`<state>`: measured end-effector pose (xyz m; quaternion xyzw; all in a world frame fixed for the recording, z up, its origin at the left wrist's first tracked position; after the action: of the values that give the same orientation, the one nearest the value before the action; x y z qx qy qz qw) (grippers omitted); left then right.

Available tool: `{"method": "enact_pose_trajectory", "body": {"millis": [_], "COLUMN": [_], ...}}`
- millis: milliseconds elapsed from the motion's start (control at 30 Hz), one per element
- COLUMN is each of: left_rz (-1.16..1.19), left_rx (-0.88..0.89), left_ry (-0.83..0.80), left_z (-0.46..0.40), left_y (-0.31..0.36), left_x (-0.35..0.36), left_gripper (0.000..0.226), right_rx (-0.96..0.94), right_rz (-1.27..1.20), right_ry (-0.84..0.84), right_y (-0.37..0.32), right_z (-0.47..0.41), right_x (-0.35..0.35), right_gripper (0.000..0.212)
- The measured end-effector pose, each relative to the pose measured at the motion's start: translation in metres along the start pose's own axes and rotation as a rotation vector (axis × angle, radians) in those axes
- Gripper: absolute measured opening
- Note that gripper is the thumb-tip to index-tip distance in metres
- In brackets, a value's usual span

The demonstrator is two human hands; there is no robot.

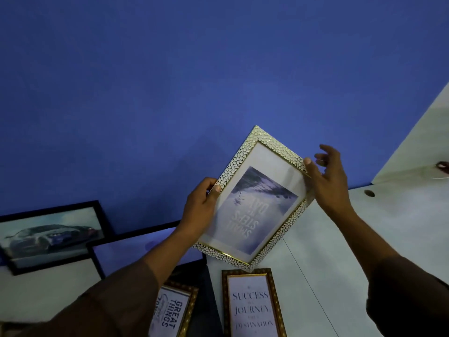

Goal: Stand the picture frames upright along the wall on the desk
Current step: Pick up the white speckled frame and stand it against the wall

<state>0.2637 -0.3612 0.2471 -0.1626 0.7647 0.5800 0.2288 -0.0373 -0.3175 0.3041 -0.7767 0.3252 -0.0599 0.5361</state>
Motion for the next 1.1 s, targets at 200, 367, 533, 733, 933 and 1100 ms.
{"method": "enact_pose_trajectory", "body": {"millis": [200, 367, 533, 733, 933, 1100], "left_rz": [-0.105, -0.017, -0.01, 0.164, 0.738, 0.823], "left_rx": [0.018, -0.087, -0.321, -0.549, -0.572, -0.383], "left_ry": [0.008, 0.303, 0.494, 0.381, 0.145, 0.247], "left_z": [-0.011, -0.023, 0.011, 0.044, 0.019, -0.003], "left_y": [0.02, 0.031, 0.012, 0.0, 0.011, 0.015], "left_x": [0.03, 0.047, 0.076, 0.133, 0.157, 0.127], "left_gripper": [0.017, 0.015, 0.008, 0.007, 0.035, 0.023], "right_rx": [-0.051, 0.089, 0.231, 0.404, 0.637, 0.669], "right_rz": [0.051, -0.153, -0.24, -0.556, -0.762, -1.005], "right_ry": [-0.339, -0.235, -0.071, 0.129, 0.153, 0.08], "right_y": [0.01, 0.049, 0.082, 0.095, 0.097, 0.107], "right_z": [-0.037, -0.062, -0.075, -0.086, -0.061, -0.059], "right_x": [0.005, -0.004, -0.022, -0.018, 0.015, 0.035], "right_gripper": [0.05, 0.065, 0.056, 0.048, 0.042, 0.039]}}
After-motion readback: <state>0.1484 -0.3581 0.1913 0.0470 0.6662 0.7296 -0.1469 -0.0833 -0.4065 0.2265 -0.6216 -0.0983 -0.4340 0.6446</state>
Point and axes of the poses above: each hand's wrist, its own z-axis away from the middle knuckle, its own x-axis out of the palm, y = z × x, the point moved 2 cm from there along -z, towards the middle knuckle, and after that the axes turned 14 degrees about -z, right-handed, at the moved point
